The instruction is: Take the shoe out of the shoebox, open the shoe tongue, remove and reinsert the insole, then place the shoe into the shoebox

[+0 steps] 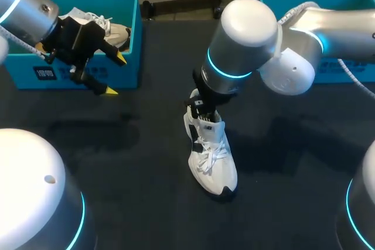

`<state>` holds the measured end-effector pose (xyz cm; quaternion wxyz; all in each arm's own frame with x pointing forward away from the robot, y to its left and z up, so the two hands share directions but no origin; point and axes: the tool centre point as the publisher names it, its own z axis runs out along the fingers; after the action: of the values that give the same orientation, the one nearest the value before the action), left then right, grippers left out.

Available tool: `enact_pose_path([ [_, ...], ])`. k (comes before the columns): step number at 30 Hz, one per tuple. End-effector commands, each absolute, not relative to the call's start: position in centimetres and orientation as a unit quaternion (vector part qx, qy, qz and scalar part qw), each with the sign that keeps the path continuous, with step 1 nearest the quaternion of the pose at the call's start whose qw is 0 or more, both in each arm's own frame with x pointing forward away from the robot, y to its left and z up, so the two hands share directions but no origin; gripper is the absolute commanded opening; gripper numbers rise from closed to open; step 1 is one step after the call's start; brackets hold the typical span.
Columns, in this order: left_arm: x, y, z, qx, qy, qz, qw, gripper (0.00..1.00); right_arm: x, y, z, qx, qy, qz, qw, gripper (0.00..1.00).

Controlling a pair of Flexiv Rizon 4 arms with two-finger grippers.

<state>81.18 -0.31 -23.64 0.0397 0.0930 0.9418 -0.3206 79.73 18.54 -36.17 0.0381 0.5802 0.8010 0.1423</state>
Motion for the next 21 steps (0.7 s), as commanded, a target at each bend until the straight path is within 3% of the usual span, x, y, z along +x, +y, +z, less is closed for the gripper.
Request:
enact_pose_path([
  [1, 81.1, -0.3, -23.6, 0.093, 0.942, -0.32, 0.04, 1.0, 80.7, 18.9, -37.8, 0.577, 0.804, 0.142, 0.027, 0.0],
  [10, 81.1, -0.3, -23.6, 0.093, 0.942, -0.32, 0.04, 1.0, 80.5, 19.1, -38.8, 0.575, 0.806, 0.139, 0.007, 0.0],
  [21, 81.1, -0.3, -23.6, 0.093, 0.942, -0.32, 0.04, 1.0, 81.4, 18.4, -36.3, 0.58, 0.799, 0.15, 0.051, 0.0],
])
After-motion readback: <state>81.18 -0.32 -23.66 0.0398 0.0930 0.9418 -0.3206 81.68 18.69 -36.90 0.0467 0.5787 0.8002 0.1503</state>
